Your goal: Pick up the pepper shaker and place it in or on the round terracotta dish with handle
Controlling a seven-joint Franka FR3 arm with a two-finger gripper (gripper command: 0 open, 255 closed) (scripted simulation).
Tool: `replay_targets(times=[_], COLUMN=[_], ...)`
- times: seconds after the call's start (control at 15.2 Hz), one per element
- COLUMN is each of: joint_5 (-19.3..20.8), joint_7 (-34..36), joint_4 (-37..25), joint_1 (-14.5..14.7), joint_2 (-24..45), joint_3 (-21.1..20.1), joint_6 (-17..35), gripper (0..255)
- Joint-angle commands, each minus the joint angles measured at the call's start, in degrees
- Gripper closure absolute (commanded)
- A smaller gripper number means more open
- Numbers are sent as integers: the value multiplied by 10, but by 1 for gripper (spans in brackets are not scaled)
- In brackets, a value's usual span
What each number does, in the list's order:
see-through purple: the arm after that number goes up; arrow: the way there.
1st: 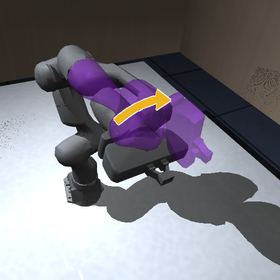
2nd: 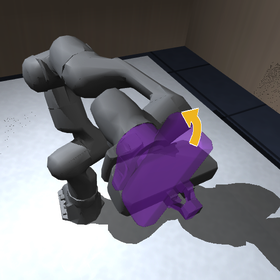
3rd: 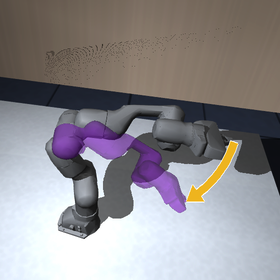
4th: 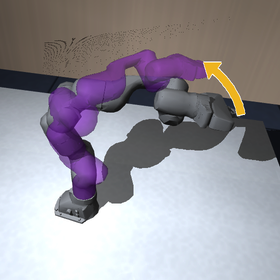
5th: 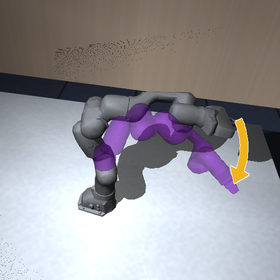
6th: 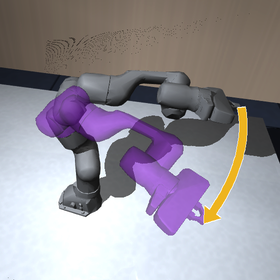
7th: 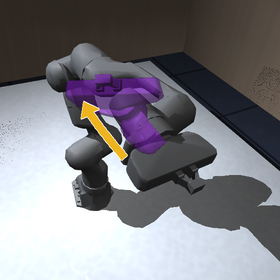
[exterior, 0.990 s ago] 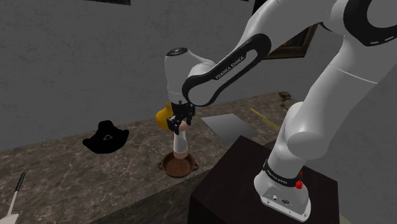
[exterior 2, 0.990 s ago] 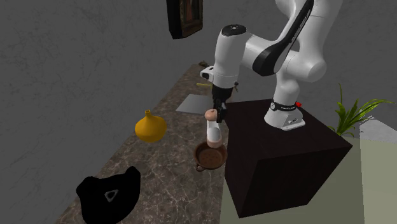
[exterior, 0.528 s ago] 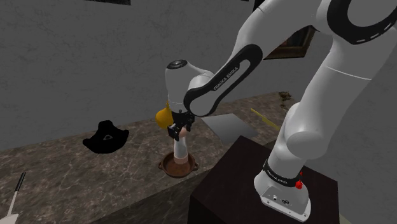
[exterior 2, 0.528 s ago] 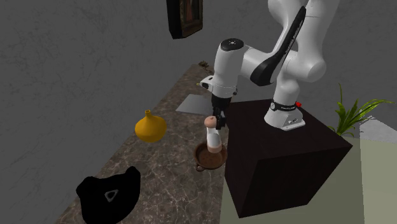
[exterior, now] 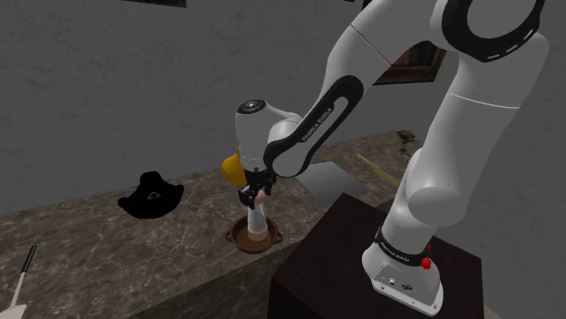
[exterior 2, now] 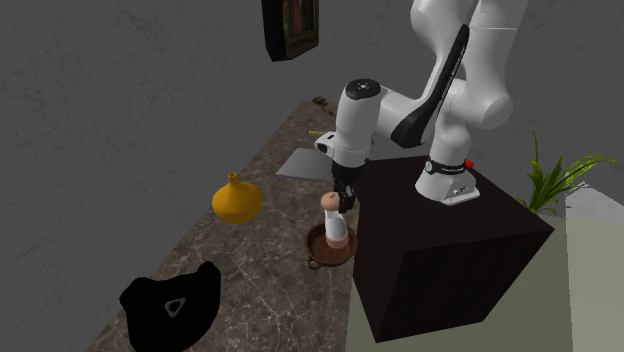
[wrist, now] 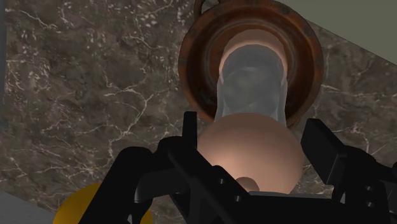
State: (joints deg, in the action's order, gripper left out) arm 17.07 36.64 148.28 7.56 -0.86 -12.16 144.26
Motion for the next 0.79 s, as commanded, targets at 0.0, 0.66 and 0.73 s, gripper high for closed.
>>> replay_targets(times=[0.0,0.66,0.73], joint_5=[1,1,-14], joint_7=[1,1,-10], joint_4=[0,0,-3], joint_1=[0,0,3], joint_2=[1,1,-17], joint_3=[0,0,-2], joint_6=[1,1,-19], gripper=[255,0,0])
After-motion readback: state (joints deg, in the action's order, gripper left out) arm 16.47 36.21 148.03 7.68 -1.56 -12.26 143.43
